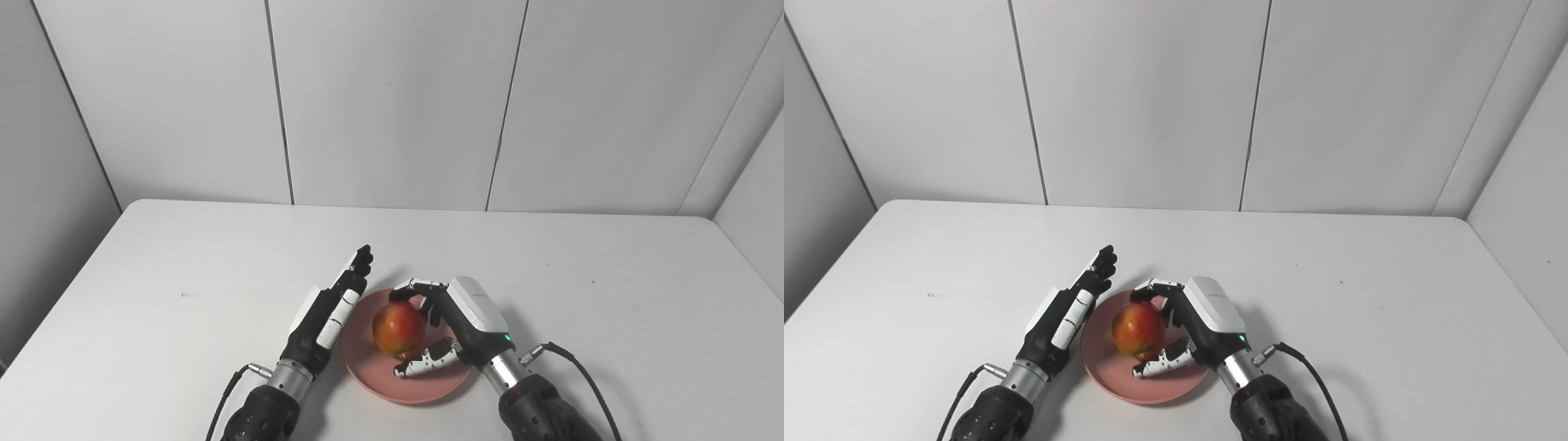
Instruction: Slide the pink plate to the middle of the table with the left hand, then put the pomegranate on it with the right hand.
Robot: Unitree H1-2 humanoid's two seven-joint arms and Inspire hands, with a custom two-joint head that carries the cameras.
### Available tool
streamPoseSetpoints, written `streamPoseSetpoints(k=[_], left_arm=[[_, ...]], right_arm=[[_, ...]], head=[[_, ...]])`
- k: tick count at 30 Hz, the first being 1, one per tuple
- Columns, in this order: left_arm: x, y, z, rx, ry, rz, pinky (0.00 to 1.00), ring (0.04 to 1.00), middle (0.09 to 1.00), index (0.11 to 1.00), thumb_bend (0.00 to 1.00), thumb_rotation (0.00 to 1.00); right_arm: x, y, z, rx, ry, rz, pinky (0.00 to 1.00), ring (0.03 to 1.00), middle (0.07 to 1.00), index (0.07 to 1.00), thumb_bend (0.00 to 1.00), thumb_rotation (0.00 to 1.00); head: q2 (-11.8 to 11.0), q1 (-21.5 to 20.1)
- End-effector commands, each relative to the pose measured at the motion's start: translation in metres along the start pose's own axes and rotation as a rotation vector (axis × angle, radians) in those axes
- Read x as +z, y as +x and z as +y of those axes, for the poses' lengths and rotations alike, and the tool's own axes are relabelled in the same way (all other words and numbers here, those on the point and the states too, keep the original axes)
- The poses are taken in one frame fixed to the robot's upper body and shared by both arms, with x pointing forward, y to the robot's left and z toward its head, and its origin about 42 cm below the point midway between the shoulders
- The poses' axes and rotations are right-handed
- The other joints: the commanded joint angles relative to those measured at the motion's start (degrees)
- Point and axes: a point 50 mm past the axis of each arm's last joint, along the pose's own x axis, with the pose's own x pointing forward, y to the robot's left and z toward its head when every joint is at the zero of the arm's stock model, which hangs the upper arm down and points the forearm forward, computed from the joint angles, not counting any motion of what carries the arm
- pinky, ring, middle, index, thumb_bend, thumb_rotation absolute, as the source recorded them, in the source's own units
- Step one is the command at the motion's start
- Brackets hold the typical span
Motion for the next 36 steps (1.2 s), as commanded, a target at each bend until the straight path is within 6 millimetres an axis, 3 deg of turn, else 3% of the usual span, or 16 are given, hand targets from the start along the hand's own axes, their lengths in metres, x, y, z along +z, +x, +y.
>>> streamPoseSetpoints(k=[1, 9, 10, 13, 14, 15, 17, 19, 27, 36], left_arm=[[-0.002, -0.003, 0.002, 0.014, 0.007, 0.004, 1.0, 0.999, 1.0, 1.0, 0.7, 1.0], [-0.003, -0.003, 0.007, 0.012, 0.005, 0.002, 1.0, 0.999, 1.0, 1.0, 0.72, 1.0], [-0.003, -0.003, 0.007, 0.012, 0.007, 0.002, 0.99, 0.999, 1.0, 1.0, 0.71, 1.0], [-0.002, -0.003, 0.007, 0.012, 0.015, 0.005, 0.99, 0.998, 1.0, 1.0, 0.72, 1.0], [-0.002, -0.003, 0.007, 0.012, 0.016, 0.005, 0.99, 0.999, 1.0, 1.0, 0.71, 1.0], [-0.002, -0.003, 0.008, 0.011, 0.017, 0.006, 0.99, 1.0, 1.0, 1.0, 0.71, 1.0], [-0.002, -0.003, 0.008, 0.01, 0.015, 0.006, 1.0, 1.0, 1.0, 1.0, 0.72, 1.0], [-0.001, -0.002, 0.007, 0.009, 0.009, 0.007, 1.0, 1.0, 1.0, 1.0, 0.72, 1.0], [-0.001, -0.002, 0.008, 0.012, 0.016, 0.006, 1.0, 1.0, 1.0, 1.0, 0.72, 1.0], [0.001, -0.003, 0.007, 0.015, 0.009, 0.007, 1.0, 1.0, 1.0, 1.0, 0.72, 1.0]], right_arm=[[0.013, 0.015, -0.022, -0.036, -0.058, -0.102, 0.34, 0.412, 0.458, 0.526, 0.52, 0.0], [0.014, 0.011, -0.031, -0.006, -0.205, -0.111, 0.49, 0.557, 0.467, 0.511, 0.52, 0.01], [0.014, 0.011, -0.032, 0.003, -0.228, -0.106, 0.52, 0.589, 0.603, 0.502, 0.51, 0.12], [0.015, 0.011, -0.035, 0.028, -0.254, -0.093, 0.58, 0.657, 0.705, 0.499, 0.51, 0.17], [0.016, 0.011, -0.037, 0.037, -0.259, -0.09, 0.62, 0.696, 0.738, 0.602, 0.57, 0.34], [0.017, 0.011, -0.038, 0.043, -0.263, -0.09, 0.67, 0.745, 0.773, 0.661, 0.61, 0.45], [0.017, 0.011, -0.039, 0.053, -0.268, -0.087, 0.82, 0.84, 0.839, 0.723, 0.65, 0.56], [0.017, 0.011, -0.04, 0.06, -0.274, -0.084, 0.88, 0.868, 0.858, 0.737, 0.66, 0.59], [0.018, 0.013, -0.043, 0.093, -0.292, -0.086, 0.95, 0.888, 0.875, 0.753, 0.65, 0.68], [0.017, 0.016, -0.043, 0.125, -0.278, -0.059, 0.97, 0.908, 0.886, 0.765, 0.65, 0.7]], head=[[0.05, -0.1], [0.15, -0.82], [0.19, -0.88], [0.27, -0.97], [0.36, -1.1], [0.36, -1.1], [0.41, -1.18], [0.49, -1.22], [0.64, -1.39], [0.74, -1.45]])
